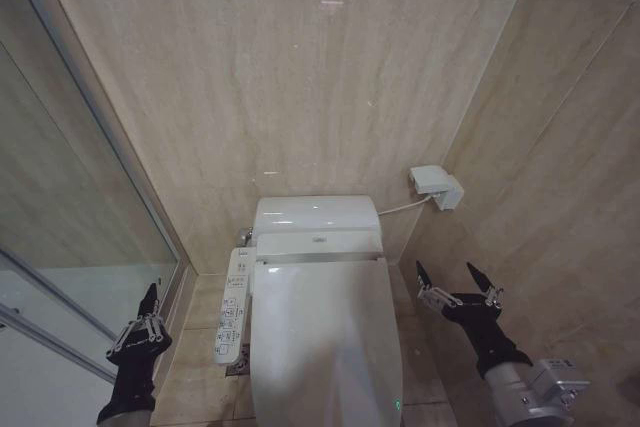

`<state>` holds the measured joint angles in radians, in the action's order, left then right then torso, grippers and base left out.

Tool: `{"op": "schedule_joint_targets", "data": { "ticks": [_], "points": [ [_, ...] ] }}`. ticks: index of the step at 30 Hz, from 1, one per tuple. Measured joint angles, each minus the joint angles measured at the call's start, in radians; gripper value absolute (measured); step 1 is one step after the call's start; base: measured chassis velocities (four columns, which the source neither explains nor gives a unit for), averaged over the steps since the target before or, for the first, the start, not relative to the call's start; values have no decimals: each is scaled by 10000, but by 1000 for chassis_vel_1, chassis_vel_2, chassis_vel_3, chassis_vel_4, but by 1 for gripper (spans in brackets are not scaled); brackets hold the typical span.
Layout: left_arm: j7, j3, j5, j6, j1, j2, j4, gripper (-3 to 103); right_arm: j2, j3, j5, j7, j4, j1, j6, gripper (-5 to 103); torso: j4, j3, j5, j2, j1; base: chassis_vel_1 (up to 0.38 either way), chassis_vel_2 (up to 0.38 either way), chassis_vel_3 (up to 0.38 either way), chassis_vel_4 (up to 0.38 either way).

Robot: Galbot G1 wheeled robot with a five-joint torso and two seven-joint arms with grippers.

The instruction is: Open the toilet lid, clean the toilet bowl with a toilet brush, close the toilet lid, and flush.

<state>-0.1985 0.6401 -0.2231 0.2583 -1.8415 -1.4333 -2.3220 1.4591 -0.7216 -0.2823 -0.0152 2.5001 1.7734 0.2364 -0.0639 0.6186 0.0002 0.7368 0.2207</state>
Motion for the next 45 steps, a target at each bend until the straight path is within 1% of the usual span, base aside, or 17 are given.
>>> {"op": "schedule_joint_targets", "data": {
  "ticks": [1,3,4,6,7,10,11,15,17,18,25,26,33,34,40,45],
  "points": [
    [-64,17,260,-101,-83,-56,-152,0,0,0,1,0,0,0,0,100,0,0,-1,0,0,0,0,0,0],
    [-93,25,417,-163,-135,-78,-216,0,0,0,0,0,0,1,0,100,0,0,-1,0,0,0,0,0,0],
    [-125,44,691,-318,-278,-126,-356,10,0,0,0,0,0,0,0,100,0,0,-1,0,0,0,0,0,0],
    [-17,44,983,-673,-570,-160,-643,10,0,0,0,0,0,0,0,100,2,0,-1,0,0,0,0,0,0],
    [-17,44,983,-673,-570,-160,-643,10,0,0,0,0,0,0,0,100,2,0,-1,0,0,0,0,0,0],
    [366,102,1387,-773,-689,-156,-744,10,0,0,0,0,0,0,0,100,1,0,-2,0,0,0,0,0,0],
    [465,125,1537,-769,-677,-149,-744,36,0,0,0,0,0,0,0,100,1,0,-1,0,0,0,0,0,0],
    [689,183,1962,-667,-658,-144,-755,36,0,0,0,0,0,0,0,100,0,0,-2,0,0,0,0,0,0],
    [694,184,2015,-662,-679,-144,-797,36,0,0,1,0,0,0,0,100,0,0,-2,0,0,0,0,0,0],
    [684,174,2017,-662,-690,-124,-817,64,0,0,1,0,0,0,0,100,1,0,-2,0,0,0,0,0,0],
    [640,120,1904,-837,-730,-8,-1006,64,0,0,0,0,0,0,0,100,0,0,-2,0,0,0,0,0,0],
    [631,117,1874,-899,-738,-2,-1078,90,0,0,1,0,0,0,0,100,0,0,-2,0,0,0,0,0,0],
    [536,170,1808,-829,-688,26,-1054,90,-1,0,0,0,0,0,0,100,0,0,-2,0,0,0,0,0,0],
    [517,172,1801,-794,-675,28,-1032,100,0,0,0,0,0,0,0,100,0,0,-2,0,0,0,0,0,0],
    [503,160,1818,-738,-640,36,-1014,100,0,0,0,0,0,0,0,100,0,0,-2,0,0,0,0,0,0],
    [377,136,1899,-923,-651,38,-1039,100,0,0,1,0,0,0,0,100,0,0,-2,0,0,0,0,0,0]
  ]
}}
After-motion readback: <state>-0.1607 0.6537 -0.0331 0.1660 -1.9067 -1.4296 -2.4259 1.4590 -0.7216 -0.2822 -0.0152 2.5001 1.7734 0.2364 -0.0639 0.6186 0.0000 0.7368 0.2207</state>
